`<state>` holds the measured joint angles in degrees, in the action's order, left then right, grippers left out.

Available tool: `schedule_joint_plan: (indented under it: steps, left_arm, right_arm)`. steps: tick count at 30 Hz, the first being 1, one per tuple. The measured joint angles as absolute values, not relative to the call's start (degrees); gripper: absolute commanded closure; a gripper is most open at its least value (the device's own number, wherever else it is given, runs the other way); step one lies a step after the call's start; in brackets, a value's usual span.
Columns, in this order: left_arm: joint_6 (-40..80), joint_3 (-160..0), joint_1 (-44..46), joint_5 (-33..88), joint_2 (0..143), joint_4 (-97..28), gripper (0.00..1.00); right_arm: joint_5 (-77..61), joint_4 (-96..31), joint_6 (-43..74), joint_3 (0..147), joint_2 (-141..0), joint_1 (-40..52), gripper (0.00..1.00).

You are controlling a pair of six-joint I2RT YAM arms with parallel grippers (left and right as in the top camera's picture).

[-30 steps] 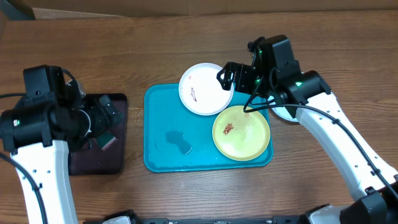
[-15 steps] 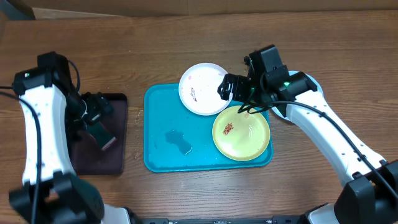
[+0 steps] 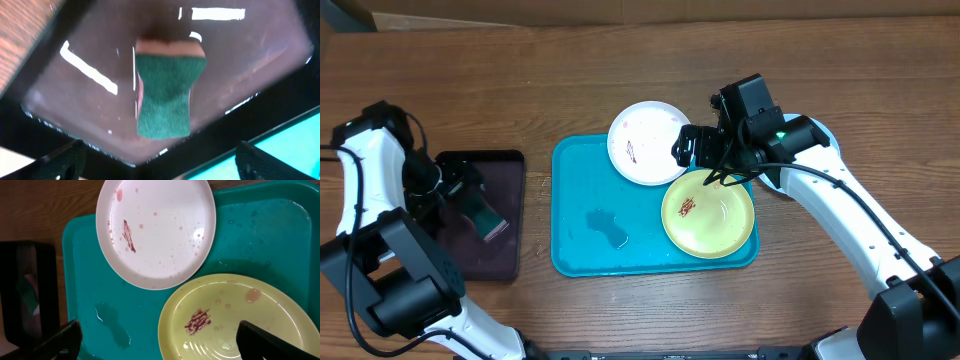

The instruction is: Clean dirty plates on tray and stack at the side

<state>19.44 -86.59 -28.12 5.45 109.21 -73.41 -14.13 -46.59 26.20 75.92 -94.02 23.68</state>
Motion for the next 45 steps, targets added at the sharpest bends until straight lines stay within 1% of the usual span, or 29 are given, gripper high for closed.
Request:
schedule_joint_plan:
  steps: [5, 9, 14, 18, 27, 31, 32, 33, 35, 36, 38, 39, 42, 43, 44, 45]
  left_arm:
    - [18.8, -85.2, -27.5, 6.0, 109.2, -69.8, 0.09]
    - [18.4, -79.5, -25.7, 6.2, 109.2, -64.2, 0.07]
    - [18.9, -71.9, -24.8, 6.7, 109.2, -58.0, 0.09]
    - [19.1, -69.3, -24.9, 6.5, 109.2, -55.2, 0.1]
    - [19.1, -68.7, -24.9, 3.7, 109.2, -52.2, 0.18]
    - [19.1, -68.7, -24.9, 3.4, 109.2, -51.8, 0.29]
    - [19.1, -68.7, -24.9, 3.3, 109.2, -51.7, 0.33]
    - [19.1, -68.7, -24.9, 3.2, 109.2, -51.5, 0.39]
    - [19.2, -68.7, -24.9, 3.1, 109.2, -51.3, 0.53]
    - [19.3, -68.7, -24.9, 2.9, 109.2, -51.2, 0.67]
    - [19.3, -68.7, -24.9, 2.3, 109.2, -51.1, 0.92]
    - [19.2, -68.7, -24.9, 2.0, 109.2, -51.0, 0.96]
    - [19.1, -68.7, -24.9, 1.2, 109.2, -50.8, 0.96]
    - [19.1, -68.7, -24.9, 1.0, 109.2, -50.6, 0.92]
    - [19.1, -68.6, -24.9, 0.8, 109.2, -50.4, 0.74]
    - [19.0, -68.6, -24.9, 0.7, 109.2, -50.2, 0.27]
  right_arm:
    - [-14.1, -46.4, 25.7, 75.9, -94.0, 23.7, 0.0]
    - [-14.2, -46.3, 25.5, 75.9, -94.0, 23.7, 0.0]
    - [-14.2, -46.3, 25.4, 75.9, -94.0, 23.7, 0.0]
    - [-14.2, -46.3, 25.4, 75.9, -94.0, 23.7, 0.0]
    - [-14.1, -46.3, 25.4, 75.9, -94.0, 23.7, 0.0]
    - [-14.1, -46.3, 25.4, 75.9, -94.0, 23.7, 0.0]
    - [-14.1, -46.3, 25.5, 75.9, -94.0, 23.7, 0.0]
    - [-14.1, -46.3, 25.4, 75.9, -94.0, 23.7, 0.0]
    - [-14.2, -46.2, 25.4, 75.9, -94.0, 23.7, 0.0]
    - [-14.1, -46.3, 25.4, 75.9, -94.0, 23.7, 0.0]
    - [-14.1, -46.3, 25.5, 75.9, -94.0, 23.7, 0.0]
    - [-14.1, -46.3, 25.5, 75.9, -94.0, 23.7, 0.0]
    - [-14.0, -46.3, 25.4, 75.9, -94.0, 23.7, 0.0]
    - [-13.9, -46.3, 25.4, 75.9, -94.0, 23.7, 0.0]
    - [-13.6, -46.3, 25.4, 75.9, -94.0, 23.7, 0.0]
    - [-13.5, -46.3, 25.4, 75.9, -94.0, 23.7, 0.0]
